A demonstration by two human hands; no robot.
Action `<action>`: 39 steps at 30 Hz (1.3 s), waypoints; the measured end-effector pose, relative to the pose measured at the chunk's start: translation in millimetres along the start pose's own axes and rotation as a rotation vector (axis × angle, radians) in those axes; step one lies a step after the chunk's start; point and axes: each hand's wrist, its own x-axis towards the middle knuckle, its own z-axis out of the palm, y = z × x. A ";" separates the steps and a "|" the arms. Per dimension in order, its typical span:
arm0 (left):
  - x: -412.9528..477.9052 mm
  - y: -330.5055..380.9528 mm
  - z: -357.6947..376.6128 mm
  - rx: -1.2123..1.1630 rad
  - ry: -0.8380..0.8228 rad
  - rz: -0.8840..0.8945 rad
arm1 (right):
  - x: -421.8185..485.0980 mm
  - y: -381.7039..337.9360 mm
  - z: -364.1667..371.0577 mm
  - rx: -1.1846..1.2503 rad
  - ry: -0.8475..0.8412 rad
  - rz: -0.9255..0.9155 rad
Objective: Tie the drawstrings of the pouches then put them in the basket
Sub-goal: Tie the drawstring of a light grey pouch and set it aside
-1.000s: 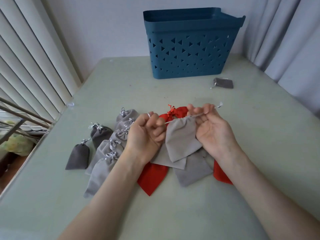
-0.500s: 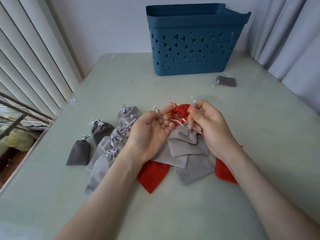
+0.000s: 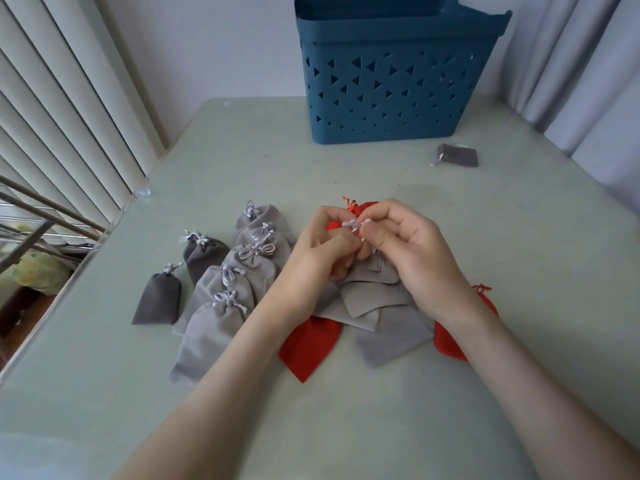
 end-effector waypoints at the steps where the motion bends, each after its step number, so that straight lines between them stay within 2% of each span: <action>1: -0.3 -0.2 -1.7 0.035 -0.039 0.006 | 0.7 -1.5 -1.3 0.042 0.053 -0.007; 4: 1.6 -7.4 -0.4 0.302 -0.043 0.062 | 4.0 -2.8 -8.8 0.132 0.181 -0.029; 7: 2.5 -14.6 2.8 0.520 -0.026 0.144 | 4.7 -3.5 -11.9 0.172 0.201 -0.028; 12: 2.3 -15.5 3.4 0.343 0.046 0.086 | 1.9 -5.6 -10.0 0.028 0.031 -0.020; 16: -4.0 -8.1 6.2 0.148 -0.053 0.067 | 0.4 -2.7 -4.9 -0.047 -0.011 0.032; 18: -4.6 -6.8 6.1 0.195 -0.045 0.086 | 0.2 -2.8 -4.5 -0.060 -0.022 0.030; 21: -0.9 -7.8 8.0 0.350 0.076 0.134 | 1.1 -0.7 -5.6 -0.131 -0.034 0.028; 24: 2.1 -11.1 5.7 0.431 0.173 0.166 | 0.2 -0.9 -5.0 -0.093 -0.083 0.032; 26: 3.5 -11.5 2.3 0.388 0.204 0.164 | -1.0 -1.1 -5.3 -0.026 -0.100 0.040; 28: 3.9 -7.0 2.6 0.199 0.227 0.130 | 0.2 0.3 -7.0 -0.037 -0.075 0.052; 31: 3.8 3.0 1.1 -0.071 0.171 0.060 | 3.3 1.0 -10.8 0.013 -0.002 0.096; 34: 4.3 4.7 -5.3 -0.197 0.035 0.017 | 5.5 -1.1 -15.1 0.145 0.033 0.139; 37: 4.7 2.9 -9.7 -0.111 -0.070 -0.013 | 5.8 -6.0 -20.5 0.200 0.038 0.142; 39: 5.4 3.0 -9.7 -0.050 -0.048 -0.021 | 5.6 -9.2 -24.7 0.186 0.031 0.139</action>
